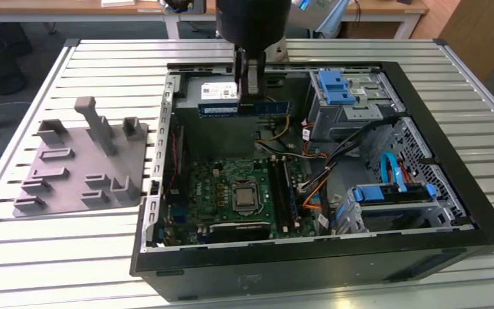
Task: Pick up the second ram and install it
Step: 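Pick up the second ram and move it above second insertion slot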
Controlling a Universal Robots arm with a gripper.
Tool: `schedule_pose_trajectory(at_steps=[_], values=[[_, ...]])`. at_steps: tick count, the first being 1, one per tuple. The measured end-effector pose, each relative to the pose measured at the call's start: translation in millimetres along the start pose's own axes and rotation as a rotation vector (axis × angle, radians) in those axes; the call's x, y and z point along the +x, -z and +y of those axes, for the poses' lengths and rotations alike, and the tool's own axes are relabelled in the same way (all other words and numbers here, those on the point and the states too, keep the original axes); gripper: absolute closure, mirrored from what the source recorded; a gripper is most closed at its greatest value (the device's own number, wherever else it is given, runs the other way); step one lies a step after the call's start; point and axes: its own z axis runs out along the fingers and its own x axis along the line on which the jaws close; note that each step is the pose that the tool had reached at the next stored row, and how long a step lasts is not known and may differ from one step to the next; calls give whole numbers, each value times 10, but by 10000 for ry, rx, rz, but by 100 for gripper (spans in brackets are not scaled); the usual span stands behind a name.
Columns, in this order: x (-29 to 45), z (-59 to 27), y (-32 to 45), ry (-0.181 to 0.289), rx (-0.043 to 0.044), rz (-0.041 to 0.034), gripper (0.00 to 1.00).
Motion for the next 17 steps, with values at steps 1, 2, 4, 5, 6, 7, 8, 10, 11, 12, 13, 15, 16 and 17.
schedule_pose_trajectory(at_steps=[1,2,4,5,6,7,8,10,11,12,13,15,16,17], values=[[4,-6,-7,1,0,0,86],[10,-13,-16,0,0,0,86],[21,-24,-30,0,-1,1,86],[27,-30,-37,0,-1,0,86],[33,-38,-46,0,0,-1,86],[39,-46,-54,0,0,-1,86],[44,-57,-63,0,-1,0,86],[49,-83,-81,0,-3,1,86],[51,-95,-91,0,-4,1,86],[53,-105,-103,0,-5,0,86],[56,-117,-118,1,-5,0,86],[61,-137,-147,0,-7,0,86],[68,-144,-162,0,-8,1,86],[82,-148,-176,0,-9,4,86]])
